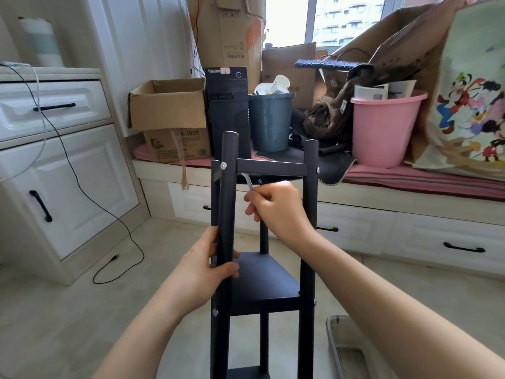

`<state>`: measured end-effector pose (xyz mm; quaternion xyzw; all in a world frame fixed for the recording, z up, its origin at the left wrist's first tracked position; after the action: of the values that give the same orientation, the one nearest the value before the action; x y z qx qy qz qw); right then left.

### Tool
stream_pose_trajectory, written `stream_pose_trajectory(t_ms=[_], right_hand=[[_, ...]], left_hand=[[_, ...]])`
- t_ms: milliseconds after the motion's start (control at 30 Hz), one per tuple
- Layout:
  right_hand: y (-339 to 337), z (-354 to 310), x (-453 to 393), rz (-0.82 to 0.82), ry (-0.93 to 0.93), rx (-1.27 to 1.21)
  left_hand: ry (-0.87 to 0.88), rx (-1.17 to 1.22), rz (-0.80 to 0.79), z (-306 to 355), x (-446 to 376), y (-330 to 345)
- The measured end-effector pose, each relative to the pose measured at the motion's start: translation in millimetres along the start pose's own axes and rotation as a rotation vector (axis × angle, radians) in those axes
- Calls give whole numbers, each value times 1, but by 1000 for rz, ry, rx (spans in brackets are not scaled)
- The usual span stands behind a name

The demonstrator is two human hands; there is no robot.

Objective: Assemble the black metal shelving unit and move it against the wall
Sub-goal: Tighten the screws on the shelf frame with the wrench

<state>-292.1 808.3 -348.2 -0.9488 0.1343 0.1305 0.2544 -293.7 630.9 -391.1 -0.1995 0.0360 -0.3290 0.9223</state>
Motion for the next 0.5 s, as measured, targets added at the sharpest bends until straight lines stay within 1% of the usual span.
stream_pose_trajectory(t_ms=[233,500], right_hand=[[4,0,-6,49,-40,128],[17,8,-5,127,-131,105]], left_hand=[[-10,-6,-12,3,1,2],[-37,-44,-11,3,3,2]])
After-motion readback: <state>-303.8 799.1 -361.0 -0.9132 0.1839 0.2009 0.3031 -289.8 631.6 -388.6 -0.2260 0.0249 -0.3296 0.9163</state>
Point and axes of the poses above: each hand's wrist, its own x-axis away from the middle knuckle, its own y-axis out of the palm, z = x × y, the point moved 1 cm from there along -x, towards the middle knuckle, and after that the axes turned 11 degrees about -z, right-handed, at the moved point
